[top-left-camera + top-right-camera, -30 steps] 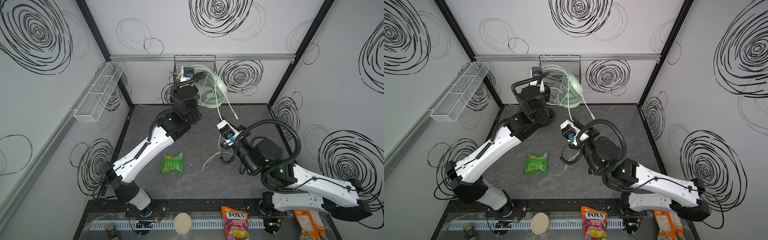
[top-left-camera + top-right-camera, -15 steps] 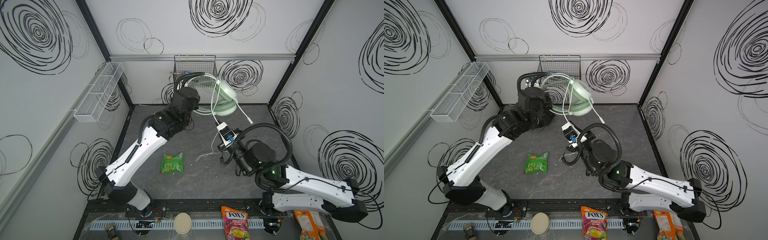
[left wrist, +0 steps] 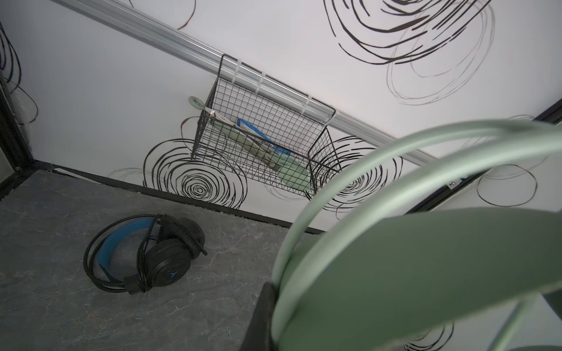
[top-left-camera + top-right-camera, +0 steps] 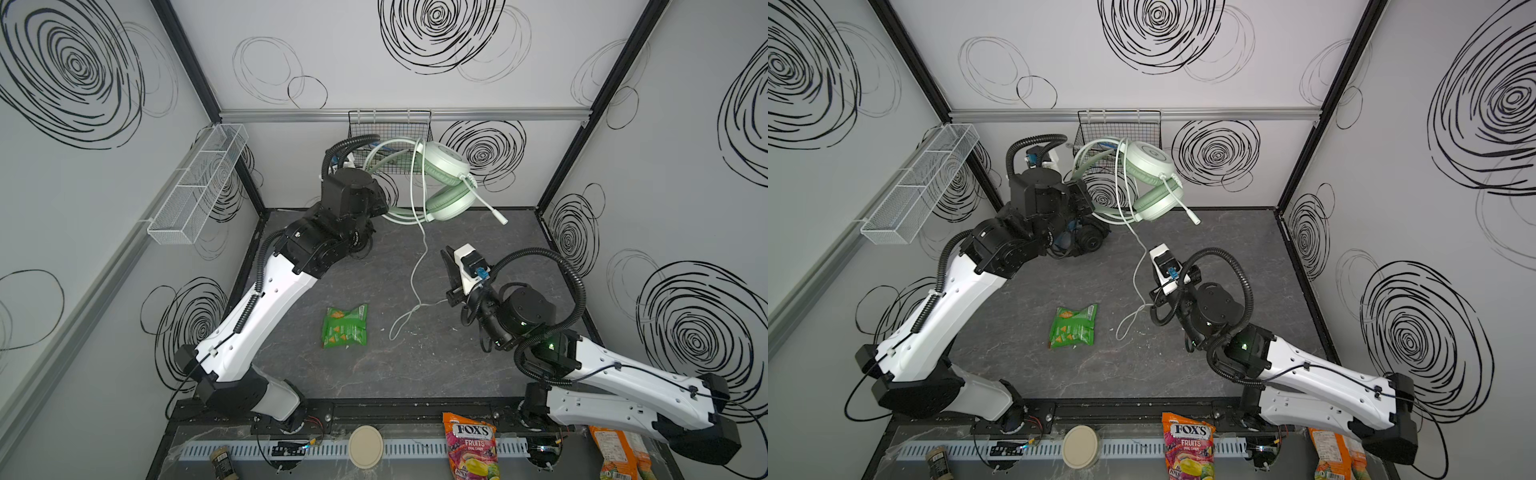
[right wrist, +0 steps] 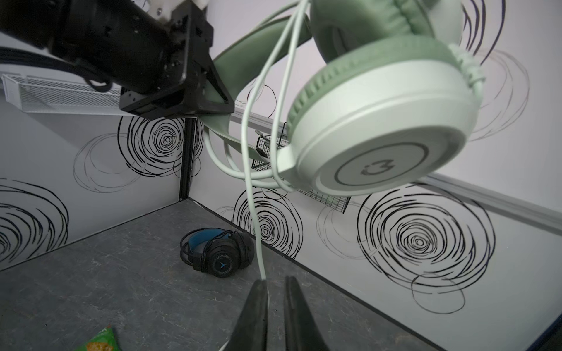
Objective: Wrap the headphones
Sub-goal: 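Open the right gripper and move it down toward the loose cable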
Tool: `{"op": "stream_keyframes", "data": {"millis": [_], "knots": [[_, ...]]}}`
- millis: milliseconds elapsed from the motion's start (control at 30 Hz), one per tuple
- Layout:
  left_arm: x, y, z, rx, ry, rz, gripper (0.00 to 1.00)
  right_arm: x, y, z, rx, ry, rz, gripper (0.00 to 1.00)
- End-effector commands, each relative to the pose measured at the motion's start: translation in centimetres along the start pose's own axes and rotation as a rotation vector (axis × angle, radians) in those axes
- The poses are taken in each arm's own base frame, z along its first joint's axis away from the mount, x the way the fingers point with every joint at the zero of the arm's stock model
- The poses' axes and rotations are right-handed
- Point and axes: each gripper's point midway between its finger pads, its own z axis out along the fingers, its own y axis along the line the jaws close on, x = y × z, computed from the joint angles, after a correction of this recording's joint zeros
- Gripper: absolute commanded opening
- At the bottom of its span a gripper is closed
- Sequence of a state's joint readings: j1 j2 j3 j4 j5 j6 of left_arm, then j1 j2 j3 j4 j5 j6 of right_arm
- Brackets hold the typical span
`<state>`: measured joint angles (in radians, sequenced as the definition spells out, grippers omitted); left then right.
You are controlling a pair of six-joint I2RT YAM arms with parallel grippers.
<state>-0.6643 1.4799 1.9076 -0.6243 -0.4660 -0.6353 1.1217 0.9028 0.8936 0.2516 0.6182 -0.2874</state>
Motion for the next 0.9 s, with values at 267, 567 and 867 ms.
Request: {"op": "stream_keyframes", "data": {"millis": [267, 567, 867], "knots": [[-3.4, -1.4, -1.5, 0.075, -0.1, -0.077, 0.0, 2.0, -1.8, -0.1, -0.049, 0.1, 0.372, 0.55], [-3.3, 0.4, 0.7, 0.086, -0.077, -0.029, 0.0, 8.0, -6.0, -0.9, -0.045, 0.475, 1.046, 0.82], [-3.9, -0.1, 1.1, 0.139, -0.071, -0.032, 0.0, 11.1, -4.6, -0.1, -0.119, 0.653, 1.539, 0.96]]}}
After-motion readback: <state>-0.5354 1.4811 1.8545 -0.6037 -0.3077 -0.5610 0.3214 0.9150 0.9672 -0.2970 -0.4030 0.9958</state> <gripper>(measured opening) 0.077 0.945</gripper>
